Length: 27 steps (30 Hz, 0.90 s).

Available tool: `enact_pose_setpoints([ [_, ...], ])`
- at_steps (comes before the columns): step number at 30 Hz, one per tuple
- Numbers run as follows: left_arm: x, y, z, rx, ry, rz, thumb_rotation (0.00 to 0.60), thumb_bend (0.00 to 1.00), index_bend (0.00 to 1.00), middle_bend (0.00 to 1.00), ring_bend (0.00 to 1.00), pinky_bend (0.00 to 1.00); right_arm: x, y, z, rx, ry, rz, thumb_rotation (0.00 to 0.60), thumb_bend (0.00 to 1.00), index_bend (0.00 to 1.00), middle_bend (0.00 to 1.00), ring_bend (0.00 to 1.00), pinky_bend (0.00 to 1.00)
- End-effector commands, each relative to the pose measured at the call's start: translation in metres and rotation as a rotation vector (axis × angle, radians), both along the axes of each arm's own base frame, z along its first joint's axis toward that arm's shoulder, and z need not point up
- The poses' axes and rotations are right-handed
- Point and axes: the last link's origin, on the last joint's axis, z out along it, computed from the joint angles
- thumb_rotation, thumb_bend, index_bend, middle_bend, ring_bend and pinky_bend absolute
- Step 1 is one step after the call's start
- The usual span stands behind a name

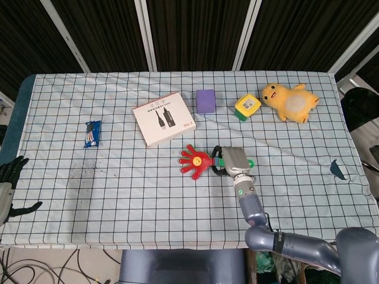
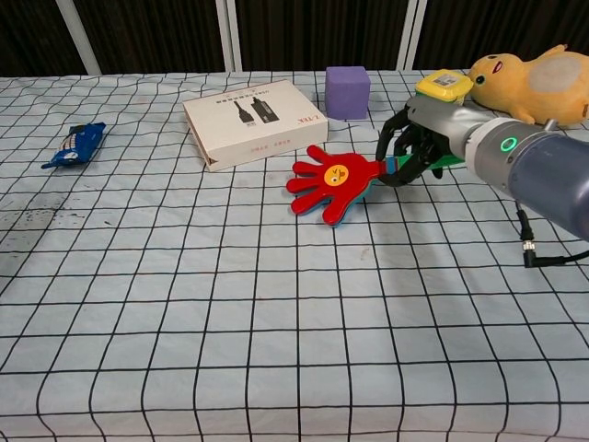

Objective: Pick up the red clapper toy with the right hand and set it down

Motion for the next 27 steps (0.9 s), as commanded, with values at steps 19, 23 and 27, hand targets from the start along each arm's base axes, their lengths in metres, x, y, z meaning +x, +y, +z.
enact_pose_setpoints([
  [19,0.000,-0.002,-0.002,-0.002,-0.039,0.008,0.600,0.00,0.00,0.00,0.00,0.00,0.030,0.011,0.055,0.028,-0.770,-0.125,0.600,0.72,0.81,0.69,0.61,0.72],
  [23,0.000,-0.003,-0.002,-0.001,-0.038,0.008,0.600,0.00,0.00,0.00,0.00,0.00,0.052,0.017,0.089,0.082,-1.093,-0.117,0.600,0.72,0.81,0.69,0.61,0.73],
  [27,0.000,0.000,-0.003,-0.002,-0.039,0.008,0.600,0.00,0.00,0.00,0.00,0.00,0.051,0.021,0.106,0.107,-1.124,-0.051,0.600,0.71,0.81,0.69,0.61,0.73],
])
